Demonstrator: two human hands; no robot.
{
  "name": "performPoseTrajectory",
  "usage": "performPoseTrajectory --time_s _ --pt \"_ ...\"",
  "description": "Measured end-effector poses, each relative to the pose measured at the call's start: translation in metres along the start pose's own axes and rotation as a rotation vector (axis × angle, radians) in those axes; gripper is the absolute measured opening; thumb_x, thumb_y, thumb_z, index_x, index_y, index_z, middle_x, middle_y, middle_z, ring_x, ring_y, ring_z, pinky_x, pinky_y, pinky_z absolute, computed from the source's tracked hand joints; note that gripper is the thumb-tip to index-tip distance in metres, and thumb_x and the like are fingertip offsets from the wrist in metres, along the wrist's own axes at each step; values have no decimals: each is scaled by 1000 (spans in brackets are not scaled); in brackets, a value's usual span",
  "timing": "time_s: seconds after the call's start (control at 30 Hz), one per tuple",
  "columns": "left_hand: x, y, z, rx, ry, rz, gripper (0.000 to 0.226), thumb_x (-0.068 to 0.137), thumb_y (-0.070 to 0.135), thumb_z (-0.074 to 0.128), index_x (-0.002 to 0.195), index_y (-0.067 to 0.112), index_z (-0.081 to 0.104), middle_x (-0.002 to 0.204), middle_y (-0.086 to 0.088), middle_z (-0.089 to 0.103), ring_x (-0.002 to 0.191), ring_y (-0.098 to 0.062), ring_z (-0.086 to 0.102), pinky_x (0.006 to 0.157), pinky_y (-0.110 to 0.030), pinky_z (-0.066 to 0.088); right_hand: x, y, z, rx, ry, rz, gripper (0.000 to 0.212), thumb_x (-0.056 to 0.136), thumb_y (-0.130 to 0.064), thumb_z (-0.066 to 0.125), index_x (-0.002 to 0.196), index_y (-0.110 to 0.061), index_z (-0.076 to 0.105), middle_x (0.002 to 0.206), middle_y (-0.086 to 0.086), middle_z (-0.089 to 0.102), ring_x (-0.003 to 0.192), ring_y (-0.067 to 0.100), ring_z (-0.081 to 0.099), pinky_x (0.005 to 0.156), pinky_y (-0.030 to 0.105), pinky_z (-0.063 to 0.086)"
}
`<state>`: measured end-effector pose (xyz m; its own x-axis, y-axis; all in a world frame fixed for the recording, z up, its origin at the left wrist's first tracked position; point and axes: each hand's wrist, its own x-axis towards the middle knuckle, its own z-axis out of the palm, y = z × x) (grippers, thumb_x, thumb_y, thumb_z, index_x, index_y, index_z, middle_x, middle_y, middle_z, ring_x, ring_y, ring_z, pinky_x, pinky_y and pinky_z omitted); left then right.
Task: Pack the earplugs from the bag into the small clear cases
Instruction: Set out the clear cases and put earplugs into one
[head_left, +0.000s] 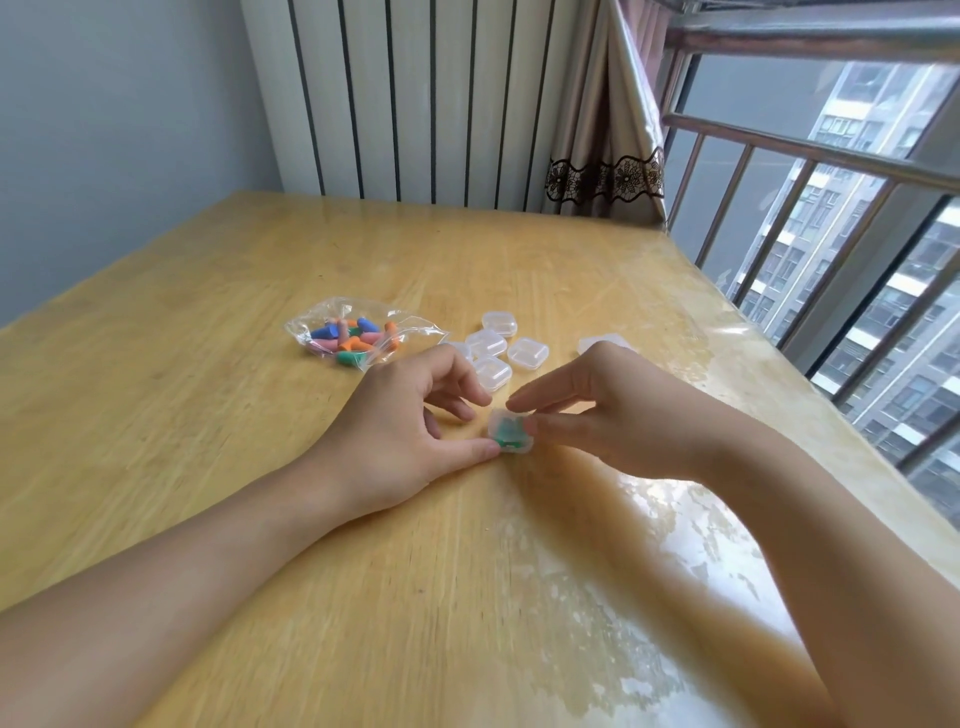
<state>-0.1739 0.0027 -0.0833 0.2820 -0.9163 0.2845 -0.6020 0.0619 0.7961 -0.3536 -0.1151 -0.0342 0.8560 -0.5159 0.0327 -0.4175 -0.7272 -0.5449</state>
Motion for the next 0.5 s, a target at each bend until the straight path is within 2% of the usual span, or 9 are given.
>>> performPoseTrajectory --time_s 0.1,0.2,0.3,0.37,0.5 --pt "0 -2 -1 19 -59 -6 42 65 22 93 94 32 64 103 13 73 95 -5 70 66 -24 55 -4 0 1 -4 12 18 24 91 -28 73 114 -32 76 100 -25 73 95 -9 68 87 22 56" --pt "0 -1 -3 63 -100 29 35 64 29 93 92 33 73 102 15 74 97 -7 68 68 -28 55 -4 -1 6 -4 44 15 22 85 -28 80 106 -32 78 82 -28 68 91 -6 69 79 20 57" --pt "-1 -1 -5 44 -96 44 26 65 25 93 84 32 77 102 19 75 95 -8 68 69 -31 53 -1 0 11 12 81 21 21 80 -28 84 101 -30 80 89 -17 73 92 1 69 79 30 59" --pt "-1 0 -5 63 -99 62 23 67 24 92 82 33 77 102 26 73 89 -11 68 69 -31 54 0 1 13 18 89 33 21 78 -25 85 99 -29 80 89 -16 73 93 3 69 79 32 60" --pt "0 -3 -5 125 -93 131 17 74 28 86 81 37 74 100 26 73 81 -20 69 68 -37 55 2 1 14 9 80 12 25 75 -25 88 97 -25 78 89 -16 71 88 2 68 72 18 56"
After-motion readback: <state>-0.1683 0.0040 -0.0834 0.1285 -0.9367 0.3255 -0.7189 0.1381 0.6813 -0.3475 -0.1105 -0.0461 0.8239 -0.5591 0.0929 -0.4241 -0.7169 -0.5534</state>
